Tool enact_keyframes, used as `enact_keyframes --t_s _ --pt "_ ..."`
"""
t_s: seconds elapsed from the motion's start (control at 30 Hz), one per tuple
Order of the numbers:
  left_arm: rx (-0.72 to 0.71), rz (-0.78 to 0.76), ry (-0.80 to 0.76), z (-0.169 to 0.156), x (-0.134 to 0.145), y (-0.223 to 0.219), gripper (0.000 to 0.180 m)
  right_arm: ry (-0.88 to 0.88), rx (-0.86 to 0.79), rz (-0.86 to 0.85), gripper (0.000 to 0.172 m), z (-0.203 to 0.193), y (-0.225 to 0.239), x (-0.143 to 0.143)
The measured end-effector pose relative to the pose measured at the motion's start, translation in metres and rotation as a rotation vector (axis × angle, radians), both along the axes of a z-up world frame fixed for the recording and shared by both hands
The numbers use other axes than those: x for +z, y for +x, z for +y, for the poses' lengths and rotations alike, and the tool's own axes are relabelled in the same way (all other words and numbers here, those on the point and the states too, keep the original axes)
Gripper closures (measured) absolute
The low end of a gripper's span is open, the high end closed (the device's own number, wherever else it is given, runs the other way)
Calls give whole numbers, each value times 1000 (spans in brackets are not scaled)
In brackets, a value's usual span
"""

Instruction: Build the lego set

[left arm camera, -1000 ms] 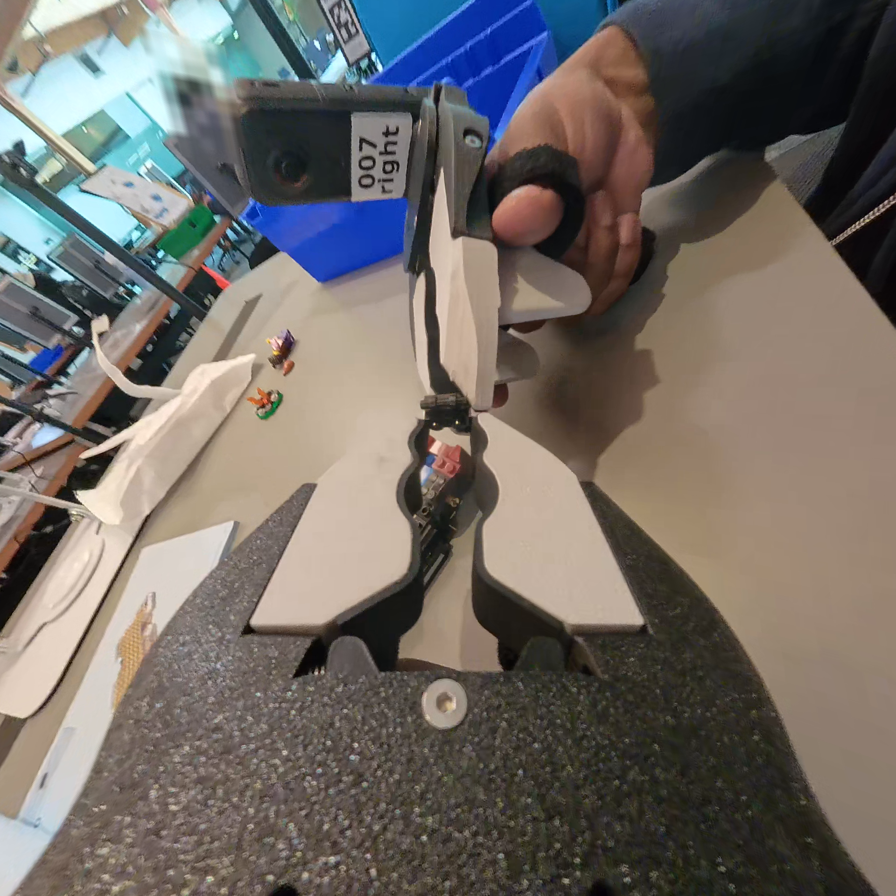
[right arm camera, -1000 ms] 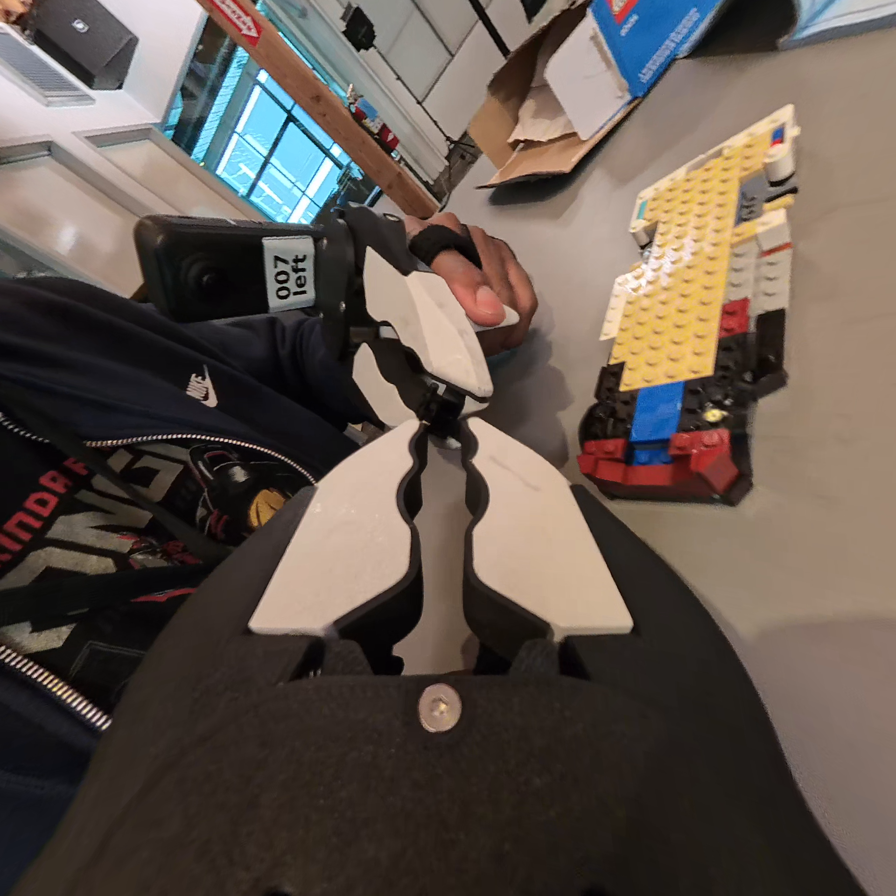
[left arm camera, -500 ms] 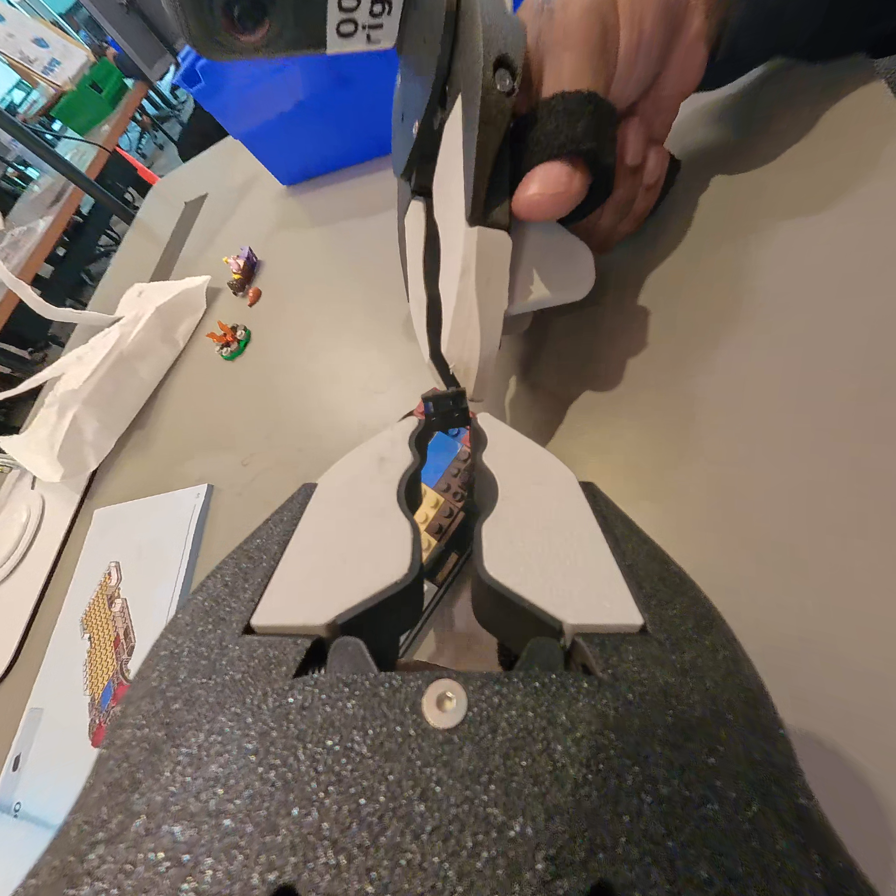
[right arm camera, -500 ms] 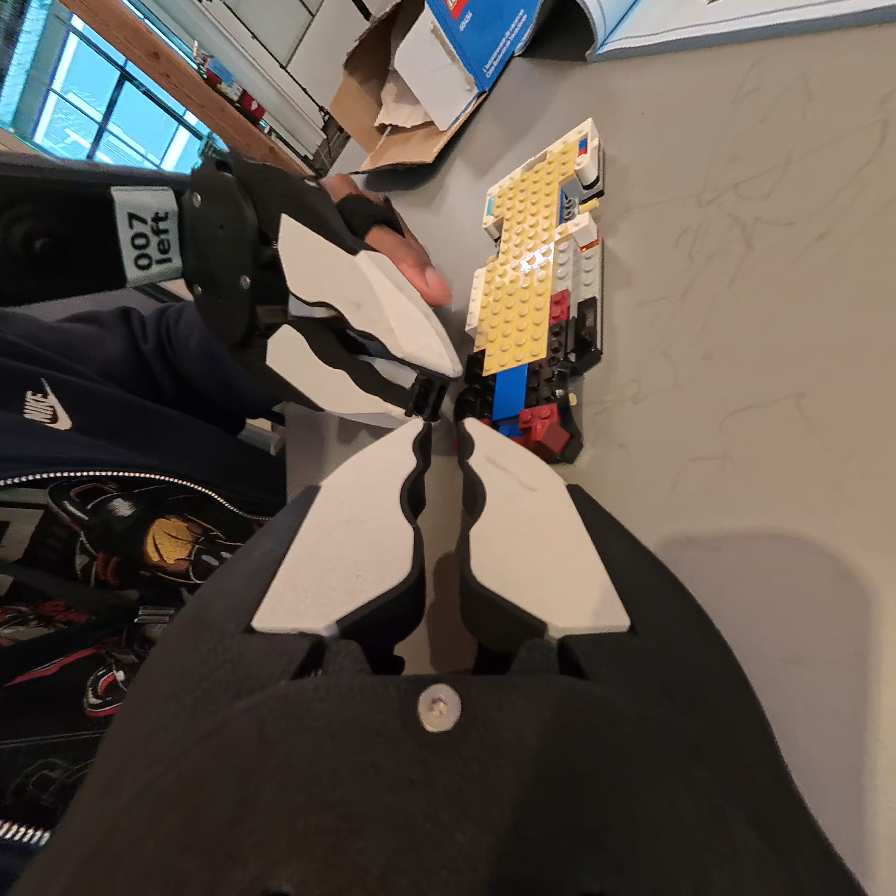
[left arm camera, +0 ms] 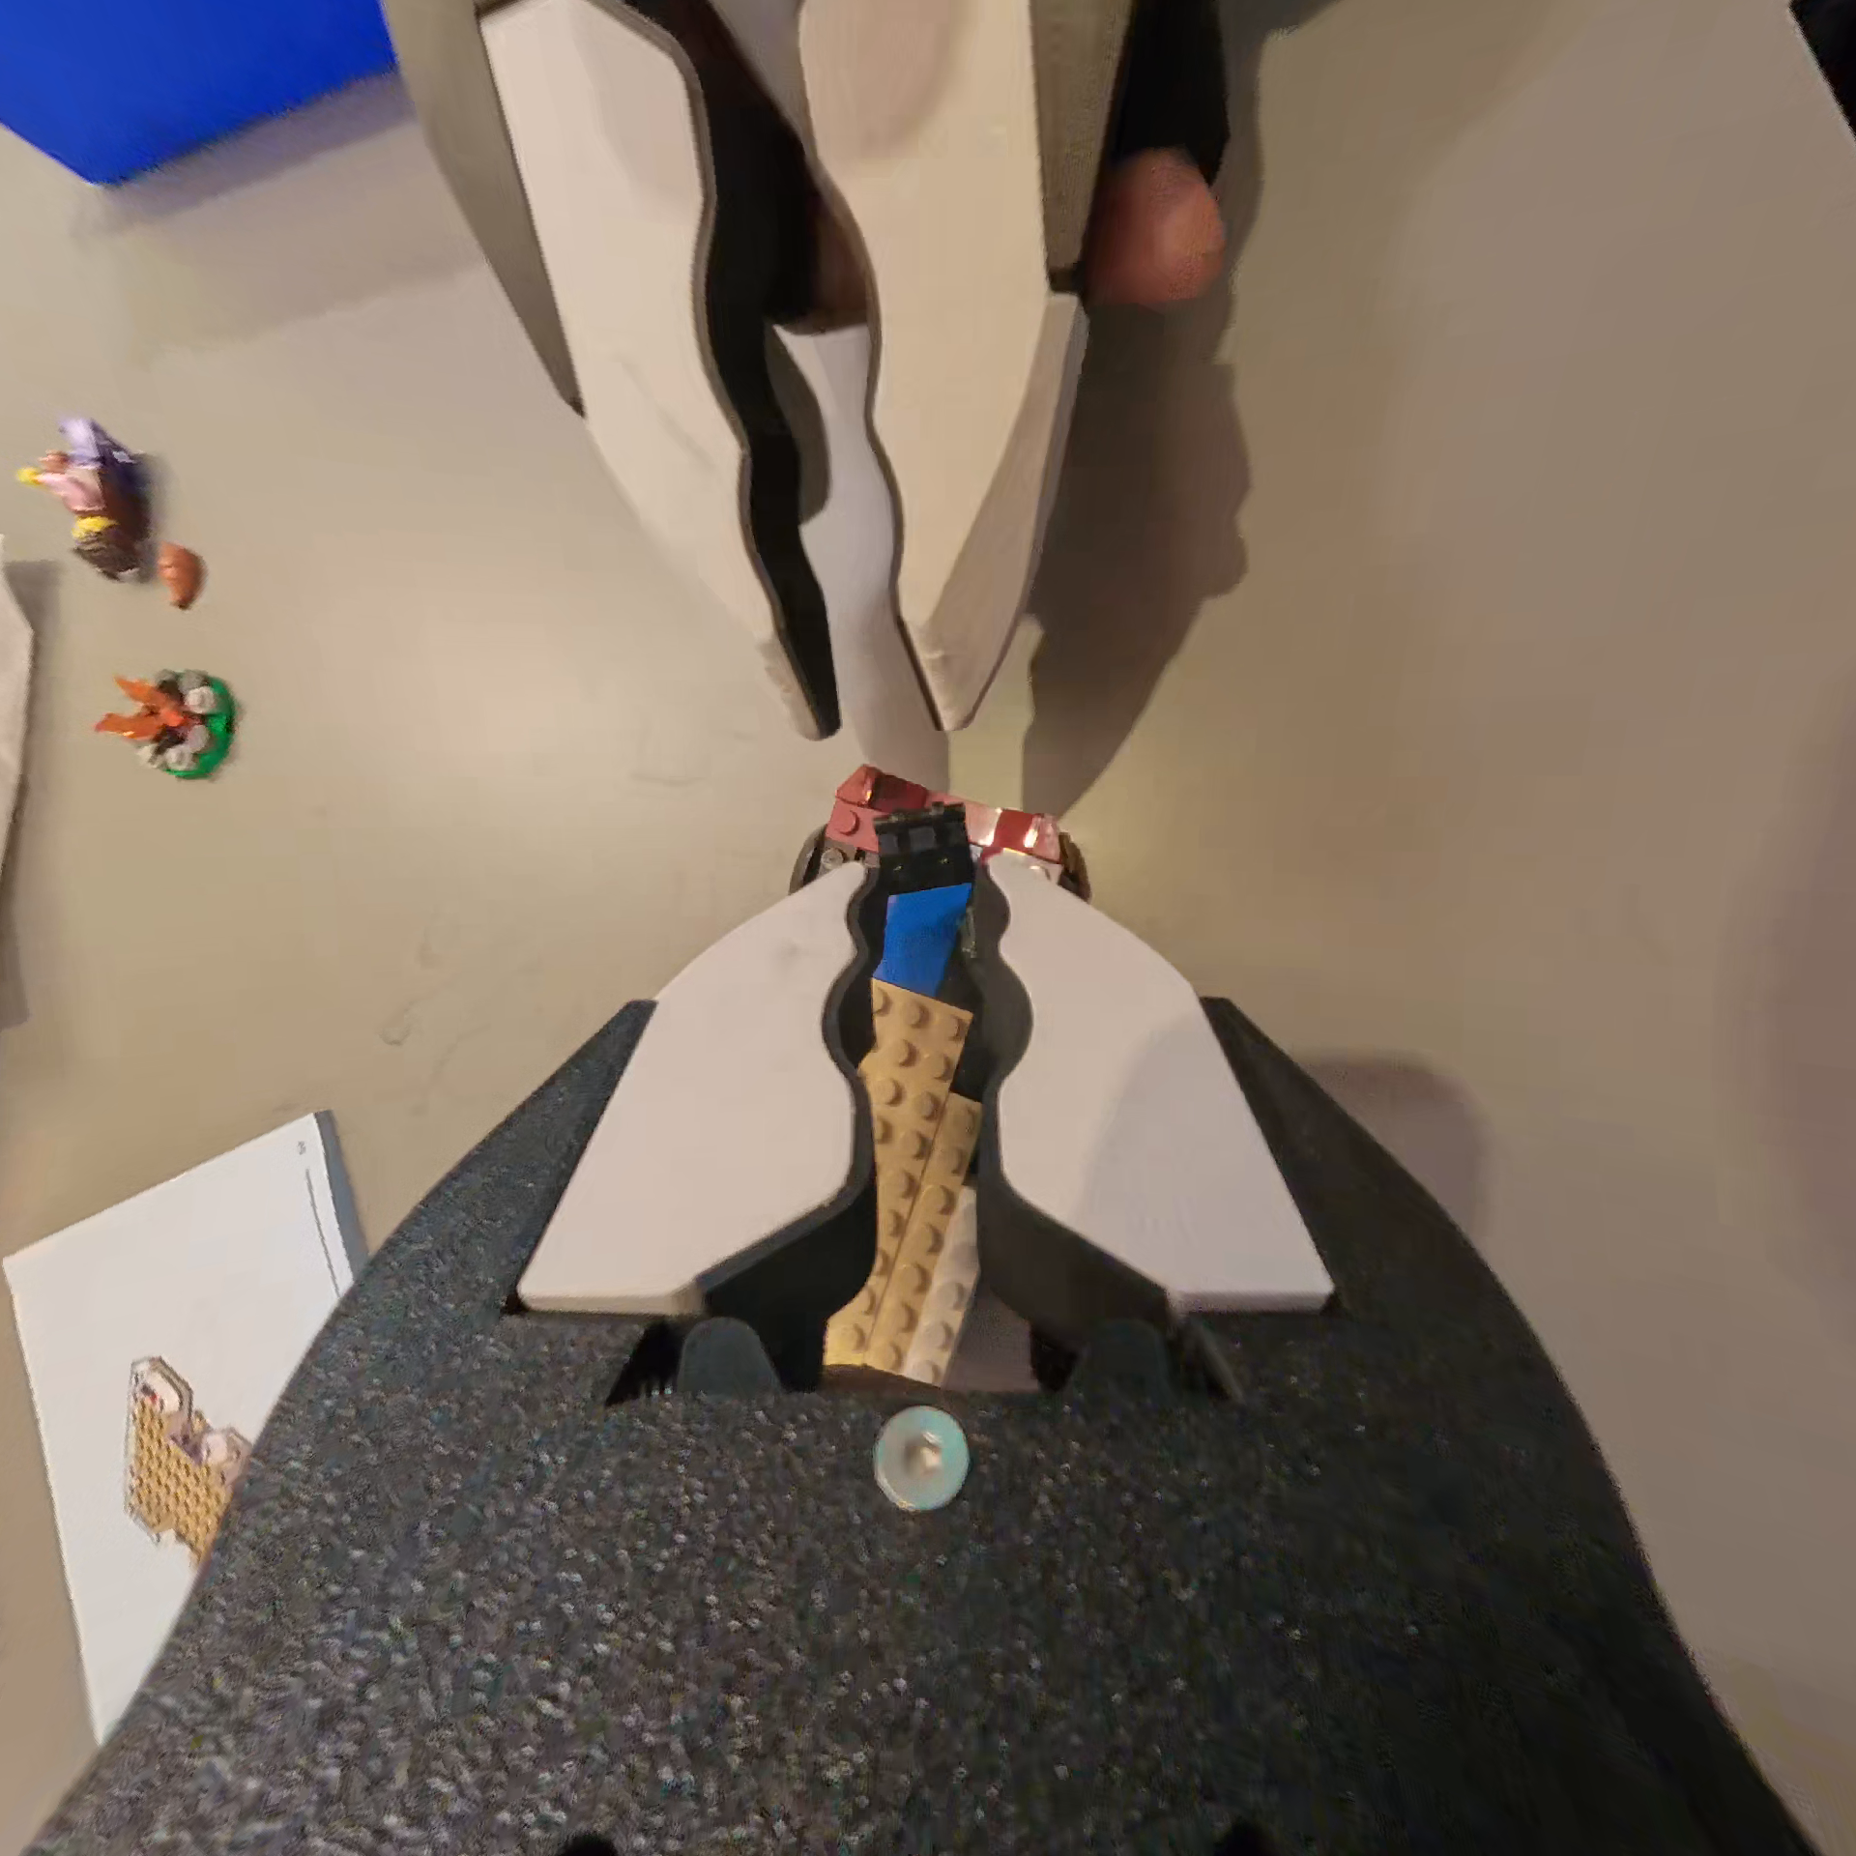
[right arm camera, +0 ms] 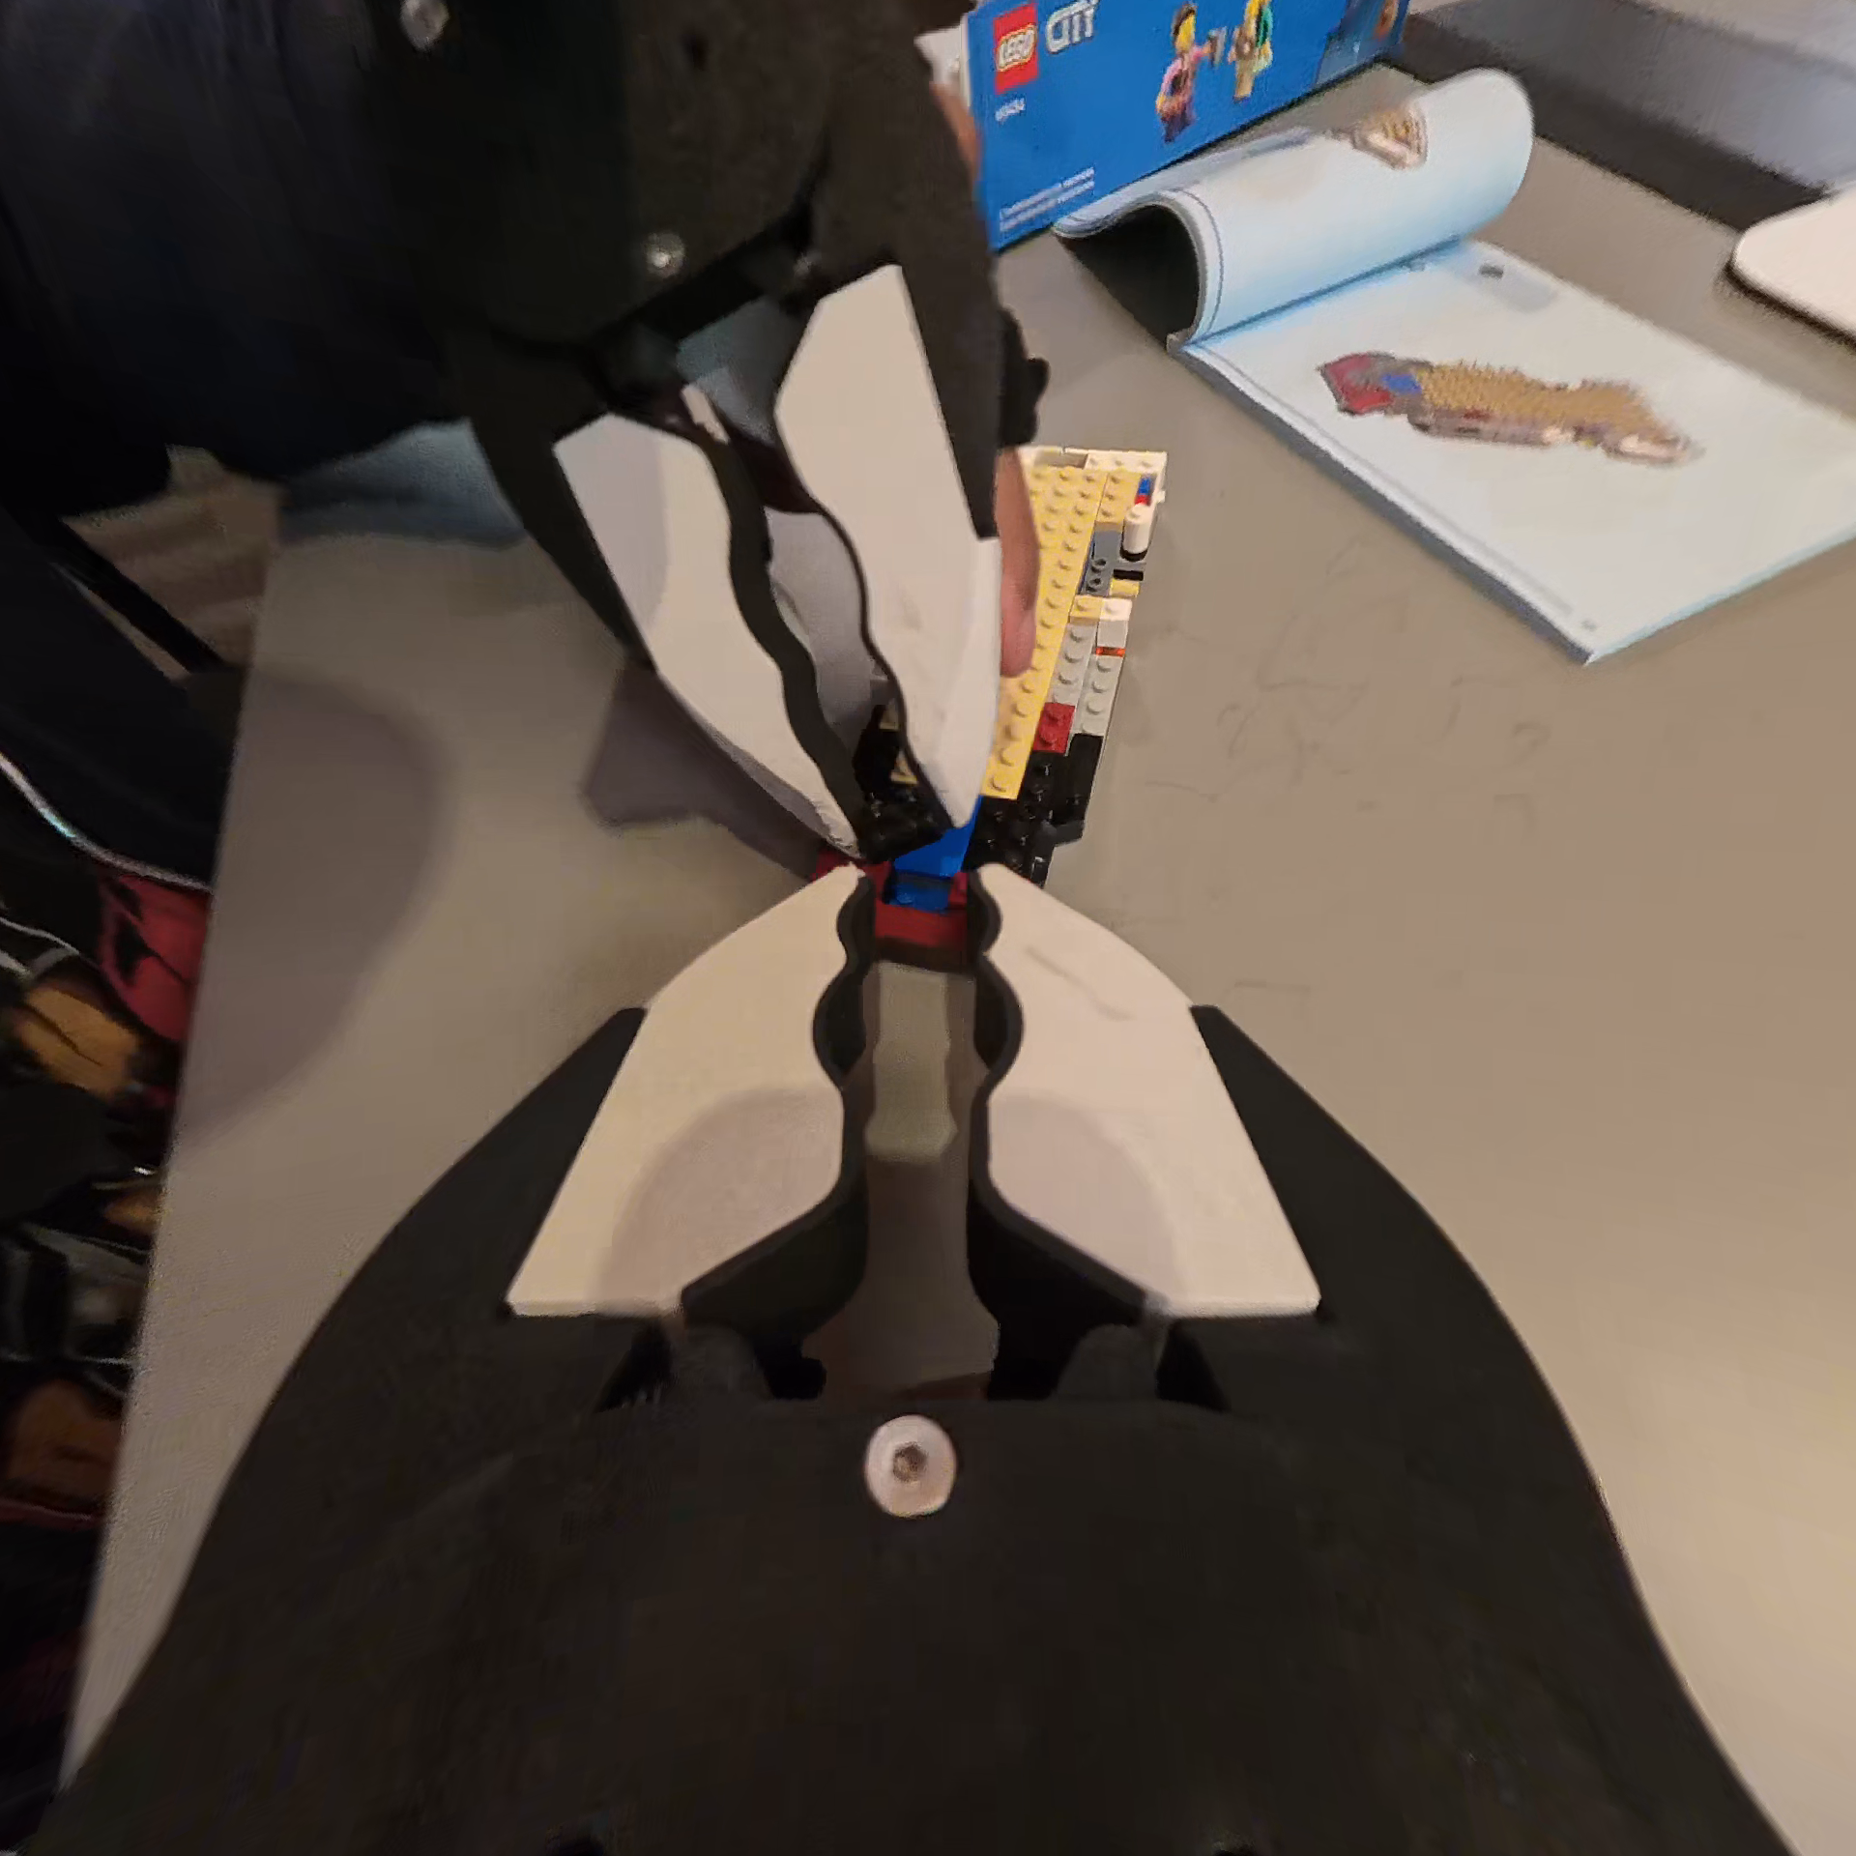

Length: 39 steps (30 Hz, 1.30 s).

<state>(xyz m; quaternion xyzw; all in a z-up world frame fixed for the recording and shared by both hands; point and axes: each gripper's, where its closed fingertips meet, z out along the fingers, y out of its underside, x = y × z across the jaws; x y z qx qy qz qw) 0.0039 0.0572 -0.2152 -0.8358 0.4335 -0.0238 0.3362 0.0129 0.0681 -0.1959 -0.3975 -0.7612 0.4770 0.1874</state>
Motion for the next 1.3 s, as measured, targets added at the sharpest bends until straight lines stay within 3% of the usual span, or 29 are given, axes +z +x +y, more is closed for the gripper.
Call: enact_keyframes --t_s 0.2,0.47,0.9,1.0,1.13,1.3 --pt "-99 -16 -104 0 1 2 164 307 27 277 151 7 -2 6" --pt "-152 -152 -179 0 9 13 164 712 127 672 151 -4 3 15" --pt "-178 -253 -219 -5 13 24 164 904 176 775 161 -15 4 7" --pt "-117 -253 -158 -1 17 17 153 885 147 760 162 -11 3 10" --pt "-19 -120 -52 -5 13 -4 130 859 110 726 162 -3 3 11" --pt "-7 59 -62 -9 -6 -15 117 833 88 689 162 4 1 11"
